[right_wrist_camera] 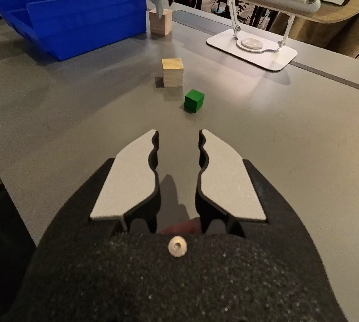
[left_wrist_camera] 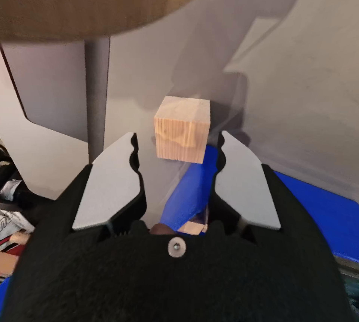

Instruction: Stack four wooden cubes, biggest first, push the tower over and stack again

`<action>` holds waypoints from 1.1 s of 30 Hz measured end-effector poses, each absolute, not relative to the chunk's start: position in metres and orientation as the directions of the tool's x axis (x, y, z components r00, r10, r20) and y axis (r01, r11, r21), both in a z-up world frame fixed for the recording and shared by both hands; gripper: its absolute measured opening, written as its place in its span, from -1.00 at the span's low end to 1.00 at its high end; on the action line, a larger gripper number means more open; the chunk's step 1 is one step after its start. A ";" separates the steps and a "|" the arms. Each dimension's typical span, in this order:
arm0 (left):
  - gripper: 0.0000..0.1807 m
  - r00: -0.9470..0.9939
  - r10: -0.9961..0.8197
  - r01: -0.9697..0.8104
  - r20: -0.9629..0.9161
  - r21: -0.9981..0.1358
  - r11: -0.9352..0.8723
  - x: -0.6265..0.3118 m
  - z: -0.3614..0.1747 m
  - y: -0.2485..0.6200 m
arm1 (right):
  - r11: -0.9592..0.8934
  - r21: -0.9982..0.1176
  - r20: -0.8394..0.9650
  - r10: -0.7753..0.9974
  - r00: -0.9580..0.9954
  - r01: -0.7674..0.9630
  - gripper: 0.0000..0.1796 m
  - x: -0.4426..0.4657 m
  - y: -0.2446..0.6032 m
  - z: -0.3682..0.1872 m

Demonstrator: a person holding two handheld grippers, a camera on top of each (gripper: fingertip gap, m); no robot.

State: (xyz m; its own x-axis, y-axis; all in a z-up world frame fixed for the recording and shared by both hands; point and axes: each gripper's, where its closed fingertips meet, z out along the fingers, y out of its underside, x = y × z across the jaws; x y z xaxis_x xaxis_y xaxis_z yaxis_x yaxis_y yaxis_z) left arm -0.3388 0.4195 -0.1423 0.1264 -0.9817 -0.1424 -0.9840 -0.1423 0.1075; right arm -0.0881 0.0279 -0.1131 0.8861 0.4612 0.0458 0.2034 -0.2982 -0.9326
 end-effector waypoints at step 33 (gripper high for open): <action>-0.34 -0.352 -0.904 -0.934 -0.243 0.151 0.323 -0.142 -0.089 0.211 | -0.319 -0.924 0.041 0.463 0.886 0.210 -0.60 -0.083 0.029 -0.122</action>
State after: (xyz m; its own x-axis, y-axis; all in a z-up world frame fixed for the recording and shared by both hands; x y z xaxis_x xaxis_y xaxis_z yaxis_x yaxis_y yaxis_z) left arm -0.1423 0.2114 -0.0887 -0.3520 -0.9040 -0.2428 -0.9342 0.3232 0.1509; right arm -0.0832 0.0290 -0.1216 0.8856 0.4626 0.0413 0.2097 -0.3188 -0.9243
